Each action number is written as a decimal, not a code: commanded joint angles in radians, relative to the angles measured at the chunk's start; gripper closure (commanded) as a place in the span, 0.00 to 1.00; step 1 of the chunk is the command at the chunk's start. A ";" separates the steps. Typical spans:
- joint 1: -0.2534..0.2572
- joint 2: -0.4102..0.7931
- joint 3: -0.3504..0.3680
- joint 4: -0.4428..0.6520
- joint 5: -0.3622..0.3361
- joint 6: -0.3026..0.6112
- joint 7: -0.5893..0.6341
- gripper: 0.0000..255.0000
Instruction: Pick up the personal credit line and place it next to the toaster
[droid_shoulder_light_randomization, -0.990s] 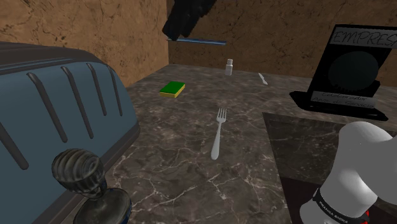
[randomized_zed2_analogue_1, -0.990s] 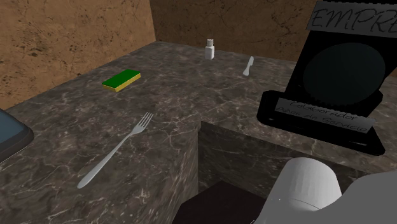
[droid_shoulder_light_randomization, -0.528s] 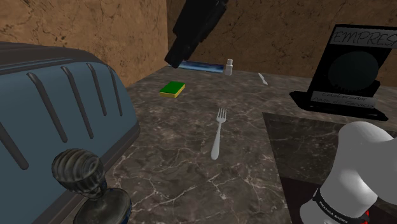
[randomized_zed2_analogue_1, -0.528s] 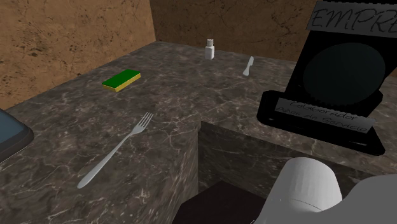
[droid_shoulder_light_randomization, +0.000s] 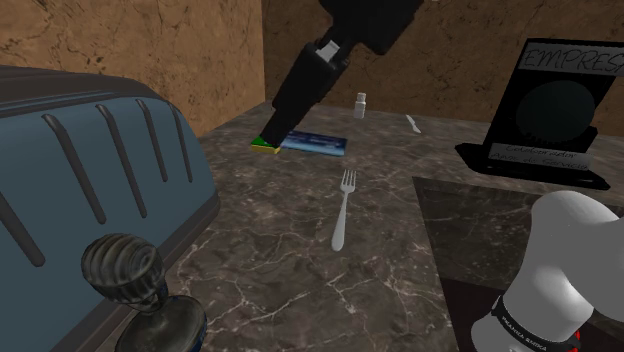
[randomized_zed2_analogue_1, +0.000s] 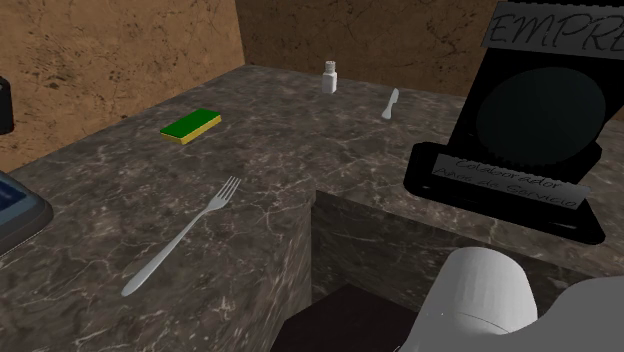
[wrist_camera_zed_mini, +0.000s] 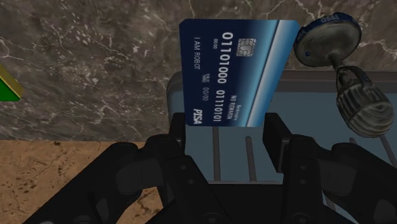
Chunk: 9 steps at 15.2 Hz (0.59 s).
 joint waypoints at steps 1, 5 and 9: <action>0.002 -0.005 0.001 -0.034 0.003 0.029 -0.001 1.00; 0.006 -0.012 0.007 -0.092 0.007 0.080 0.002 1.00; 0.010 -0.015 0.014 -0.148 0.010 0.133 0.006 1.00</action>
